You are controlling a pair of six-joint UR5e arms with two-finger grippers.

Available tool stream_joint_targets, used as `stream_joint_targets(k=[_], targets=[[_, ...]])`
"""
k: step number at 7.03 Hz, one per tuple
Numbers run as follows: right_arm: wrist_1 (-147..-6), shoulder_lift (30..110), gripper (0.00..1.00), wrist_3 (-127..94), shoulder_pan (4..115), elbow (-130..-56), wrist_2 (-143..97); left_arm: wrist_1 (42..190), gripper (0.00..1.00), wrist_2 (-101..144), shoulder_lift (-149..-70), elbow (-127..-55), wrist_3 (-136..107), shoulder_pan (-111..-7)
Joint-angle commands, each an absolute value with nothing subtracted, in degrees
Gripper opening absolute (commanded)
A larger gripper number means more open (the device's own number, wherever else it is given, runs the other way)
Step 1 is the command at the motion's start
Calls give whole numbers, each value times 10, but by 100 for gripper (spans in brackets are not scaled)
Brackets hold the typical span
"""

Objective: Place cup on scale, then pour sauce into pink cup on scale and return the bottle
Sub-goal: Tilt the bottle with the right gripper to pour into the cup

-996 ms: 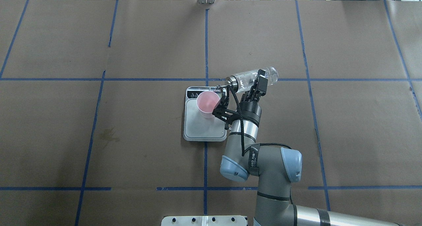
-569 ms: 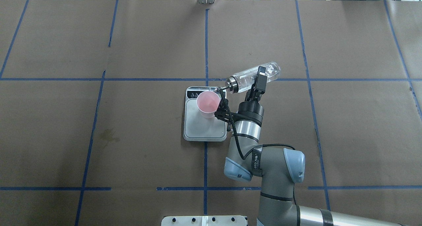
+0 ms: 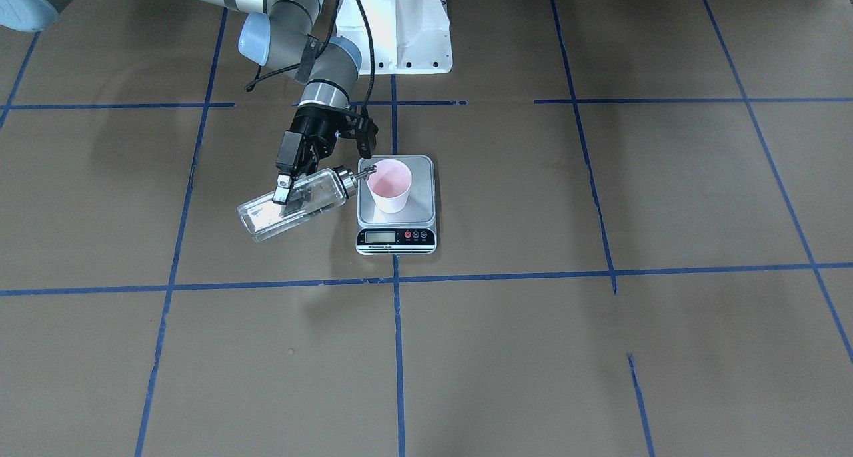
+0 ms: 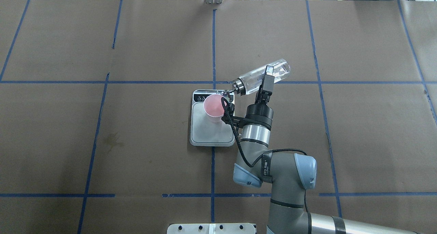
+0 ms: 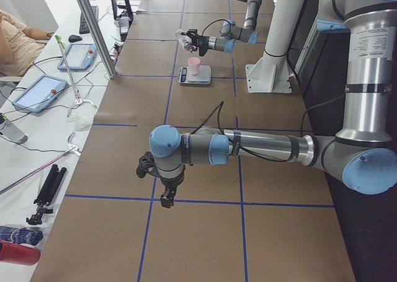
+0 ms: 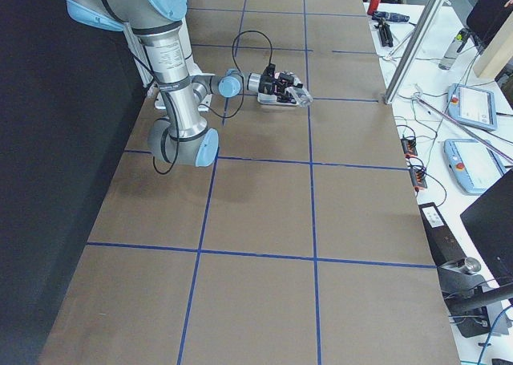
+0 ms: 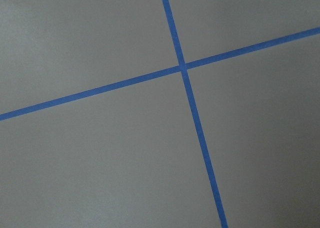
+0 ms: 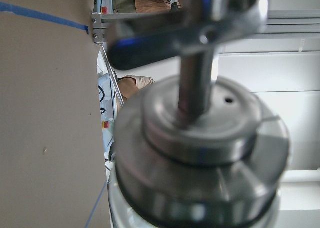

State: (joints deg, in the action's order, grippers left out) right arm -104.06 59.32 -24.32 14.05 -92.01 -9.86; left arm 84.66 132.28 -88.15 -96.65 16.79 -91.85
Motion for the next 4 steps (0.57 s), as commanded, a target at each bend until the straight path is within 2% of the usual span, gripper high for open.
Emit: stream_joint_targets(k=[1, 4], targets=[[-1041, 599, 0, -206, 140, -919, -82, 847, 100, 1323, -882, -967, 168, -918], [-1041, 599, 0, -205, 141, -920, -78, 847, 100, 1323, -882, -967, 168, -918]])
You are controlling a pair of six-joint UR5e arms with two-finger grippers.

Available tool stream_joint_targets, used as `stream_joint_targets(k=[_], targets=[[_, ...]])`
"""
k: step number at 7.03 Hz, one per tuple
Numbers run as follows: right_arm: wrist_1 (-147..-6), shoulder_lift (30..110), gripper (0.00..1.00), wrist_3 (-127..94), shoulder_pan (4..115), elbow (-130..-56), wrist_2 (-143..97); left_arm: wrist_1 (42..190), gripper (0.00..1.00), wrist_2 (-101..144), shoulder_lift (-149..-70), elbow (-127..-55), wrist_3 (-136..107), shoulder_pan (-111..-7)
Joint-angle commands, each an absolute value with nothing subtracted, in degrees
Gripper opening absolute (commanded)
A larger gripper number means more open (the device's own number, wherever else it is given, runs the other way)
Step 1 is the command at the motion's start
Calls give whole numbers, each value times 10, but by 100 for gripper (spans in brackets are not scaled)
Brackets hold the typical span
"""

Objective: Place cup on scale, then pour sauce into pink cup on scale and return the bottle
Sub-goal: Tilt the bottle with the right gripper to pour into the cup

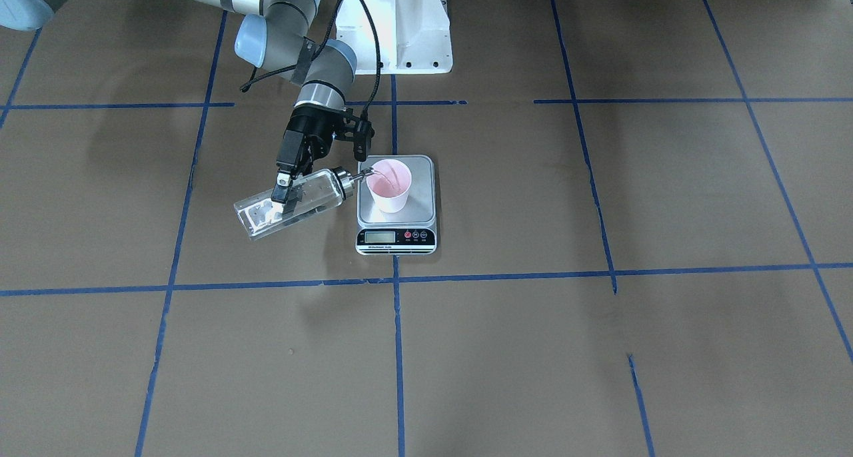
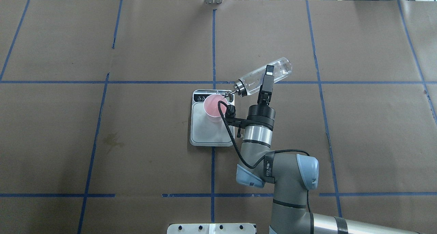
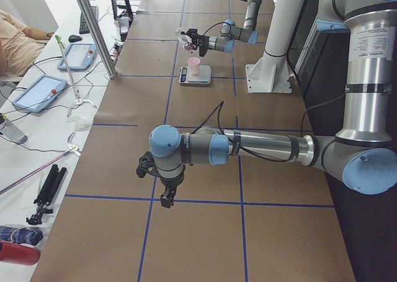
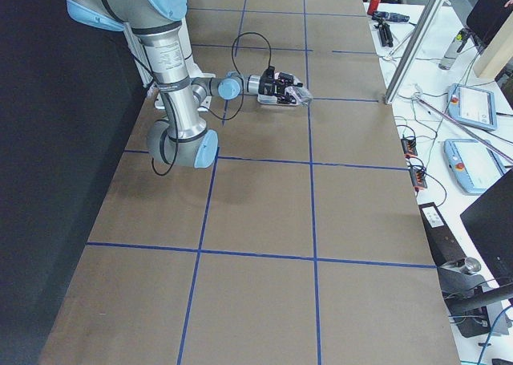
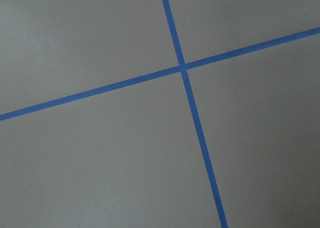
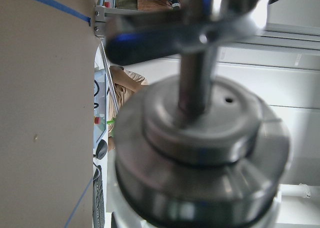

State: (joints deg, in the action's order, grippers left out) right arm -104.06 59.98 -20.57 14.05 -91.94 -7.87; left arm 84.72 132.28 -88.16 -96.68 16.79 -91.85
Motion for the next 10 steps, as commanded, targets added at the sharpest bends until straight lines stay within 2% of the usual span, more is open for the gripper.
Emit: stream_joint_targets(k=[1, 10], targets=[[-1041, 599, 0, -205, 141, -919, -78, 847, 100, 1323, -882, -967, 168, -918], [-1041, 599, 0, -195, 141, -919, -71, 847, 100, 1323, -882, -967, 168, -918]])
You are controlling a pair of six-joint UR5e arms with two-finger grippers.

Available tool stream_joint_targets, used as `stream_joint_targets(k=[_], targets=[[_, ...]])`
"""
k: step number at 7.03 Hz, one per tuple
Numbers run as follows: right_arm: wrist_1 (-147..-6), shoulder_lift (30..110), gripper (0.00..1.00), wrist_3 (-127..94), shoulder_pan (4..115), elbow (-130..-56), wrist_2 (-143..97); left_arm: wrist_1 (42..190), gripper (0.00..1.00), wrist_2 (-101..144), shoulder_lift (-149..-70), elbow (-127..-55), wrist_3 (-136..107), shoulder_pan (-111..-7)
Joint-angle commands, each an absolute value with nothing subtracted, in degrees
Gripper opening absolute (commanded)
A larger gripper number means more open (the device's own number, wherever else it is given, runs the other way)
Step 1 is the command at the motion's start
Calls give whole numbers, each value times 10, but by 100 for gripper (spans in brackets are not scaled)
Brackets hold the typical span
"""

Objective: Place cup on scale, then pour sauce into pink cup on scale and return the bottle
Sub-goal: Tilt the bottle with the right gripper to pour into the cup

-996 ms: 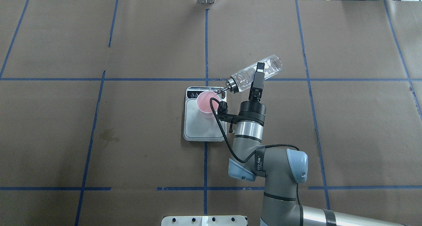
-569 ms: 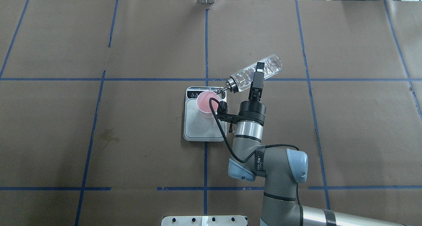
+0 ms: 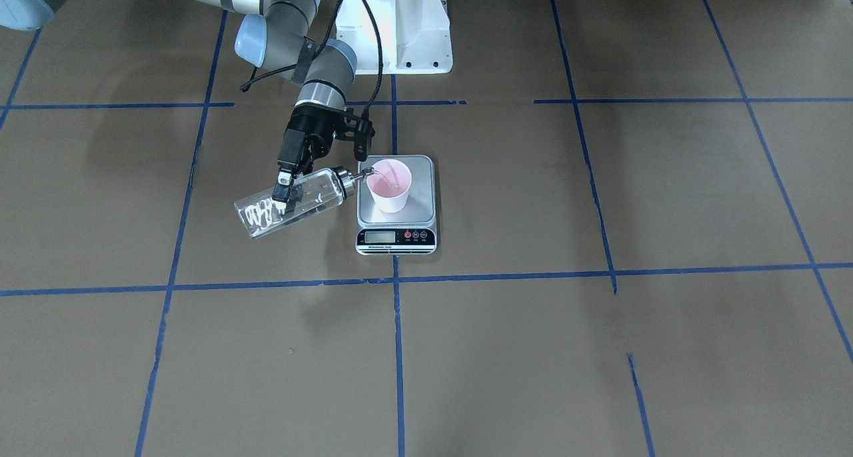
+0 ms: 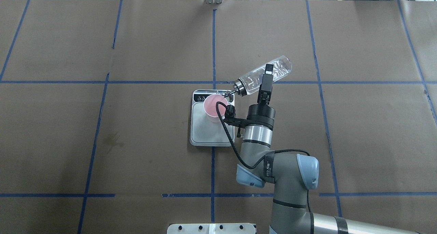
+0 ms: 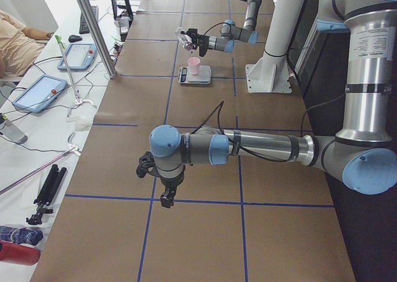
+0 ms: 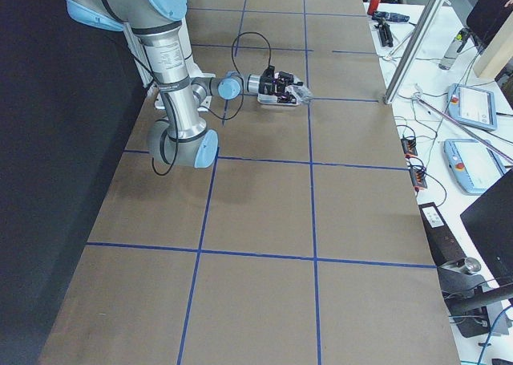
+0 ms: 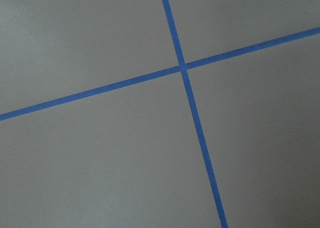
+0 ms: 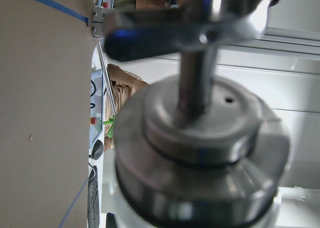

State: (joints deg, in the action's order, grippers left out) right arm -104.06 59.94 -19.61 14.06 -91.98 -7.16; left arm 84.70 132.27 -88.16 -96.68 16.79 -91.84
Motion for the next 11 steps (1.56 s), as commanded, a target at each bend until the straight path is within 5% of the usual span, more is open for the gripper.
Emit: stream_joint_targets(k=[1, 7, 11], targets=[[-1041, 599, 0, -196, 141, -920, -71, 846, 100, 1323, -882, -967, 168, -918], [-1037, 599, 0, -195, 141, -926, -76, 847, 100, 1323, -882, -968, 168, -918], [-1034, 599, 0, -211, 140, -1051, -194, 847, 100, 1324, -882, -968, 169, -918]])
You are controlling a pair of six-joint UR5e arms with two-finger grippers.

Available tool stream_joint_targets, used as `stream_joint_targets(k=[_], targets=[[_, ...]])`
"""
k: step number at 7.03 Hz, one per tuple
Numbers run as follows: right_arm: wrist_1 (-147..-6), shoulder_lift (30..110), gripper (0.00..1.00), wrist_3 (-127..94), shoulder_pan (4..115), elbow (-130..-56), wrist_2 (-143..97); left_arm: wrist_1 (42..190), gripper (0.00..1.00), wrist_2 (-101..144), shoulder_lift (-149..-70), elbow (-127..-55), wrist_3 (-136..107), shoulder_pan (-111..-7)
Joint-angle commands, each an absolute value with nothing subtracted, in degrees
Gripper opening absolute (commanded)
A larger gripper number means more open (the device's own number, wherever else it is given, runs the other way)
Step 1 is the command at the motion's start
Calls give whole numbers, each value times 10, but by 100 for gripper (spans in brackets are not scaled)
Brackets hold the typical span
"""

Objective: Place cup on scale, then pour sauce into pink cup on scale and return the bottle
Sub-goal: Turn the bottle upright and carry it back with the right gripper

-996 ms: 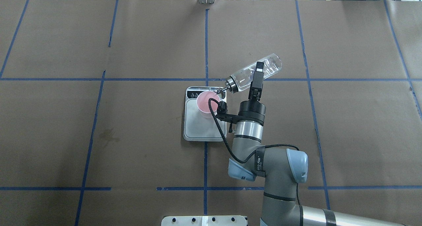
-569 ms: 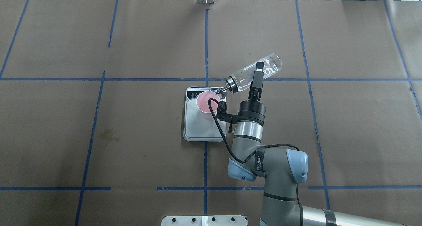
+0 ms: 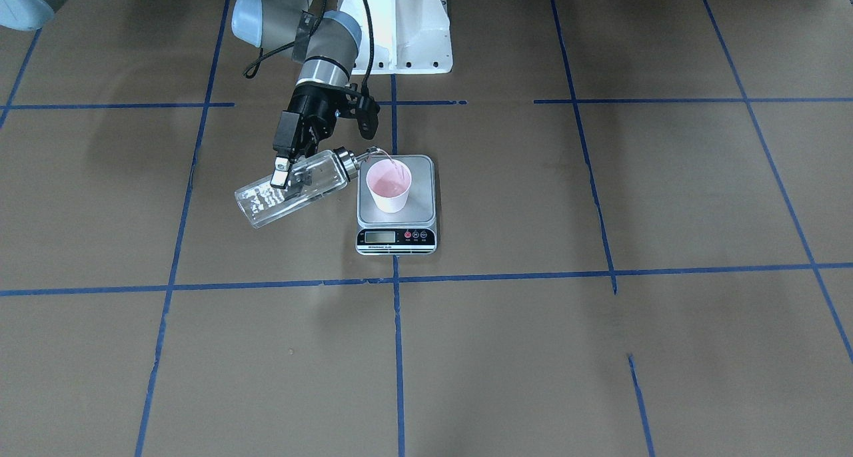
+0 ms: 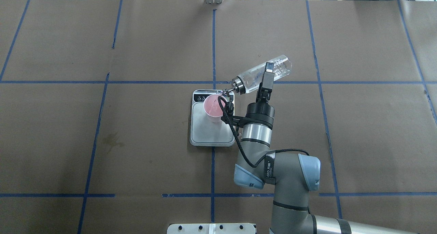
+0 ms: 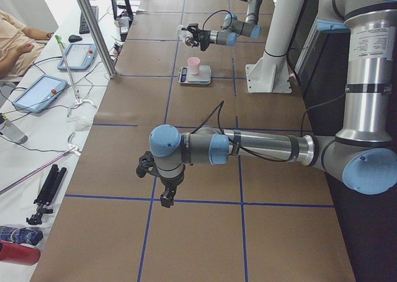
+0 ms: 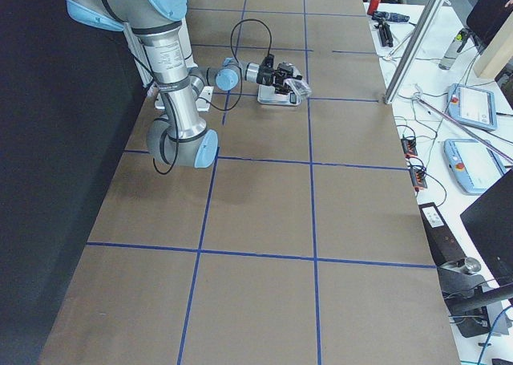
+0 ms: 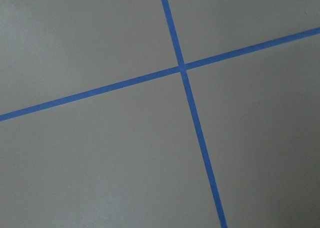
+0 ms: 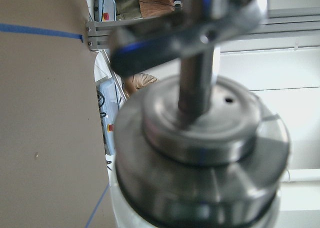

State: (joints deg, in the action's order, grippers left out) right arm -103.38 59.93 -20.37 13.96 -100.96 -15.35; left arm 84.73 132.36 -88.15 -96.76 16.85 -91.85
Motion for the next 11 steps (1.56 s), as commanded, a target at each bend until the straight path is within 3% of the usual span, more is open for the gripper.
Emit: stream_joint_targets(k=[1, 5, 6, 9, 11], targets=[[-1034, 599, 0, -276, 140, -1069, -215, 847, 100, 1324, -882, -968, 169, -918], [-1032, 599, 0, -514, 142, -1148, -332, 847, 100, 1324, -882, -972, 169, -918], [-995, 608, 0, -577, 142, -1151, -337, 847, 100, 1324, -882, -972, 169, -918], [-714, 733, 0, -712, 145, -1150, -382, 847, 100, 1324, -880, -972, 169, -918], [-708, 758, 0, -720, 147, -1150, -395, 847, 100, 1323, -880, -972, 170, -918]])
